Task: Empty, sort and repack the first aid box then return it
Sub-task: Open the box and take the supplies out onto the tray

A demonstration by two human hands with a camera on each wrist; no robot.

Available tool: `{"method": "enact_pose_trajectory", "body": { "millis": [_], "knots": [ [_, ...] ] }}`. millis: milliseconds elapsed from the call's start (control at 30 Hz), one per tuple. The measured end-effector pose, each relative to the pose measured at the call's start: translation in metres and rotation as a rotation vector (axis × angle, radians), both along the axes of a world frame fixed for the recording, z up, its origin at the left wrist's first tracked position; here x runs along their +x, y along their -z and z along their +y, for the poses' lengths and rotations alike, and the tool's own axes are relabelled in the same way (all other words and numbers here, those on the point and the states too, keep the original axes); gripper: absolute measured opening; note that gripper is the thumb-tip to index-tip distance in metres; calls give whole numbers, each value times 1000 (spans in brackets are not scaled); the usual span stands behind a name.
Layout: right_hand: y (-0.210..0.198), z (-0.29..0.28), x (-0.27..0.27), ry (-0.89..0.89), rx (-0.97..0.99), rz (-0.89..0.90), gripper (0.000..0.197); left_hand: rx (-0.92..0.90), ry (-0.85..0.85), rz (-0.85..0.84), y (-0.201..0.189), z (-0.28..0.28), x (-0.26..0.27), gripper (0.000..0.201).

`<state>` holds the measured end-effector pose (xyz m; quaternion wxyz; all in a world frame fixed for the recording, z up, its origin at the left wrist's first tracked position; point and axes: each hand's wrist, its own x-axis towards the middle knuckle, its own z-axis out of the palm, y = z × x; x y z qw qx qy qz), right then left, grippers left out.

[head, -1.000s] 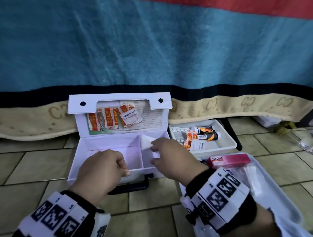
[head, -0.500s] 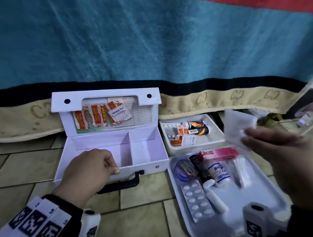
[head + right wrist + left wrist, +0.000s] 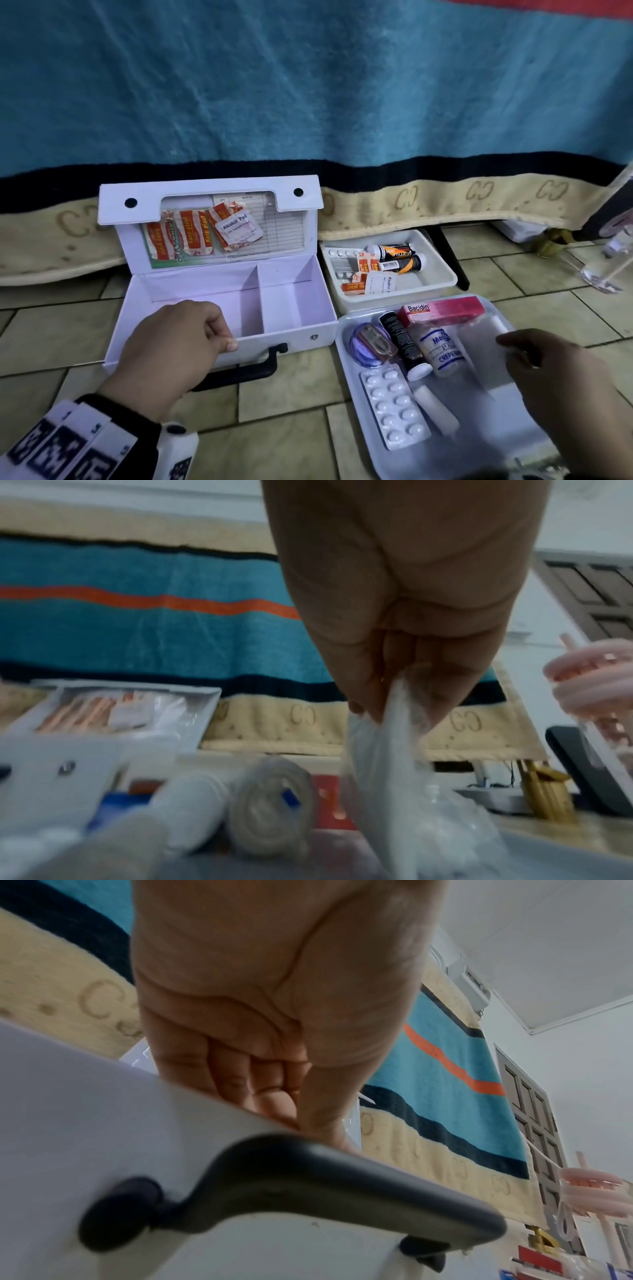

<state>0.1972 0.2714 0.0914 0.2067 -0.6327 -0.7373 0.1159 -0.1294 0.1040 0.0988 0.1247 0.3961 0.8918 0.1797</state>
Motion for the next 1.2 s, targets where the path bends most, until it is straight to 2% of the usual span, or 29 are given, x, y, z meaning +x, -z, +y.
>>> {"method": "enact_pose_trajectory", "body": {
  "millis": [167,333,500,600,700,767,833,933,1000,1067,1133,1200],
  "knots": [
    [7,12,0,52,3,-57,27,-3,-5,0,0,1,0,21],
    [5,10,-12,-57,18,-45,28,1,-15,2,1,0,0,21],
    [6,-3,-25,-143,107,-201,23,0,-13,0,2,1,-1,21],
    [17,-5,-27,-279,72,-282,31,-3,-5,-4,2,1,-2,21],
    [21,-1,-27,-276,60,-305,29,-6,-2,-10,1,0,-1,20],
    [17,-4,-31,-253,-90,-355,19,2,-1,-6,1,-1,0,20],
    [10,-4,-32,-276,-161,-418,20,14,-2,-9,1,-1,0,20],
    [-5,-8,-41,-283,-122,-330,24,2,14,-3,0,0,0,19],
    [-28,-13,-56,-360,-57,-204,21,-21,34,4,-1,2,-1,19],
    [-56,-21,-81,-536,-55,-121,17,-39,51,4,-2,3,-3,20],
    [-73,-27,-115,-726,-136,-53,15,-54,74,10,-3,5,-4,20],
    [-77,-31,-152,-906,-229,-52,27,-70,99,38,-3,6,-4,21]
  ]
}}
